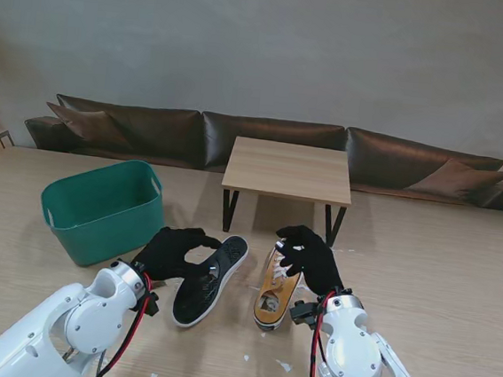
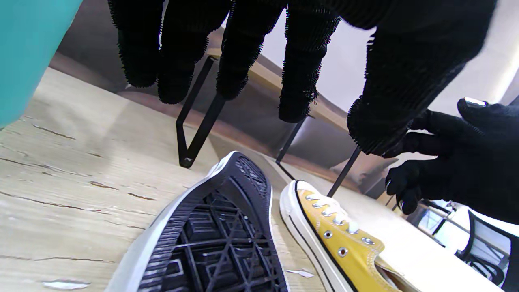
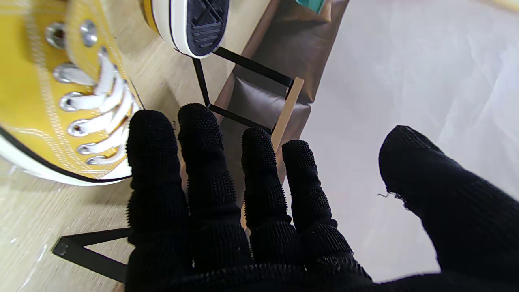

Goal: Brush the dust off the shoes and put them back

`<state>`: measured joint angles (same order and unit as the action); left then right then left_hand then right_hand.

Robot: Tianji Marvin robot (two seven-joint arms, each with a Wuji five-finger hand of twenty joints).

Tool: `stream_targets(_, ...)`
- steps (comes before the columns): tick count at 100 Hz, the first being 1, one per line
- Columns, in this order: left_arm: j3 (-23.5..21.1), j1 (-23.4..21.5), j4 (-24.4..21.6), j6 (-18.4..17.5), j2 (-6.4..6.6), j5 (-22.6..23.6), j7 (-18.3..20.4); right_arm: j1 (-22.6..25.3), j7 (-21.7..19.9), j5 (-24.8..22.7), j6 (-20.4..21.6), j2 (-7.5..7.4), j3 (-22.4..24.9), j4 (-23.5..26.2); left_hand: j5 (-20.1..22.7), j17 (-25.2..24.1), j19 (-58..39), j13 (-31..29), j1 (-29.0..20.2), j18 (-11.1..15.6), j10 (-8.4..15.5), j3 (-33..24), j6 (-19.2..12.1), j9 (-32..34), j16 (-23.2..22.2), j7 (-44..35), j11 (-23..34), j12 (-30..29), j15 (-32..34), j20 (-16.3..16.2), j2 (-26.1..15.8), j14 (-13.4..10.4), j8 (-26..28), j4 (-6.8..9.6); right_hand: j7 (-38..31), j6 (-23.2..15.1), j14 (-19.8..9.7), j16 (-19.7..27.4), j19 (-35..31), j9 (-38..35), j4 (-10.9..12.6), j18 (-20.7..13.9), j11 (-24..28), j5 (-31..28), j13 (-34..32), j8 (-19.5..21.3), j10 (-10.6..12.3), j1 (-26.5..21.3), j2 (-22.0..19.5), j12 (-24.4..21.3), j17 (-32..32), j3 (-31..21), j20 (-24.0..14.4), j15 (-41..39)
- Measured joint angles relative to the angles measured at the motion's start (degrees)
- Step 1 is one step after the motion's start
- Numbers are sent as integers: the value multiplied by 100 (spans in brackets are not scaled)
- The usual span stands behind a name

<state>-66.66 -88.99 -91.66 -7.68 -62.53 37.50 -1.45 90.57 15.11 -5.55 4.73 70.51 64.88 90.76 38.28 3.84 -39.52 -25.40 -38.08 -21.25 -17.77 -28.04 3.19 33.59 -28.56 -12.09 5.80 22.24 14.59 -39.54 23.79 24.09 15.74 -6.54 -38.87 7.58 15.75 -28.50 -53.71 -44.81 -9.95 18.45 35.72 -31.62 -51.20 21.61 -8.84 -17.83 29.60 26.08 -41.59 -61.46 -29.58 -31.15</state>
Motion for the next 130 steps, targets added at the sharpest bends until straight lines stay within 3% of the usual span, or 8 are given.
stream_targets(21, -30, -92, -76, -88, -8, -138, -47, 203, -528, -534, -43, -199, 108, 230, 147, -1, 149, -6, -73, 0, 9, 220, 1, 56, 0, 17, 7, 3, -63, -12, 0, -3, 221, 0, 71, -206, -48, 2, 2, 339, 0, 0, 138, -141, 95, 0, -2, 1, 0, 39, 1, 108, -11, -26)
stream_targets(43, -26, -162, -80, -88, -46, -231, -210, 301, -921, -898, -90, -376, 183, 333, 216, -1, 229, -7, -130, -1, 9, 278, 9, 59, 2, 27, 8, 3, -70, -12, 0, -3, 245, 1, 147, -414, -161, -190, 2, 809, 118, -26, 598, -161, 342, 160, -2, 4, 0, 440, 1, 191, -146, -549)
stream_targets(53, -29, -172, -80, -88, -49, -229, -188, 340, -1051, -1379, -125, -443, 220, 368, 223, -1, 297, -8, -130, -2, 9, 281, 11, 135, 2, 29, 20, 8, -71, -12, 0, -3, 251, 1, 148, -581, -280, -383, 2, 1171, 118, -93, 949, -266, 533, 287, 11, 6, 15, 789, 1, 343, -174, -988)
stream_targets(70, -39, -188, -90, -86, -49, -227, -173, 394, -1631, -2287, -251, -639, 275, 502, 226, -1, 305, -8, -130, -2, 9, 325, 48, 135, 2, 29, 23, 8, -71, -68, 0, -3, 265, 1, 194, -939, -458, -674, -188, 1562, 127, -179, 1421, -452, 525, 504, 175, 146, 473, 1384, 1, 497, -340, -1733)
stream_targets(89, -47, -203, -116, -85, -48, -244, -146, 406, -1646, -2621, -370, -769, 218, 523, 233, -1, 371, -8, -132, -2, 4, 350, 49, 197, 2, 29, 43, 11, -72, -73, 0, -3, 269, 2, 219, -1013, -593, -878, -350, 1642, 127, -246, 1650, -565, 524, 705, 253, 149, 885, 1727, 1, 479, -450, -2162)
stream_targets(116, -49, -213, -131, -84, -47, -272, -106, 342, -1751, -2780, -533, -808, 26, 459, 236, 0, 375, -8, -133, -2, 3, 359, 50, 197, 2, 30, 45, 52, -72, -138, -1, -3, 274, 2, 299, -1159, -642, -949, -500, 1778, 127, -252, 1714, -565, 524, 713, 332, 150, 966, 1866, 1, 483, -593, -2385)
stream_targets(130, -64, -234, -162, -68, -45, -259, -79, 292, -1773, -3093, -596, -830, -99, 388, 236, -1, 385, -8, -134, -2, 3, 363, 50, 197, 3, 30, 45, 53, -72, -140, -2, -3, 278, 2, 360, -1222, -707, -957, -593, 1778, 127, -318, 1715, -538, 524, 713, 362, 150, 966, 1872, 1, 399, -615, -2481)
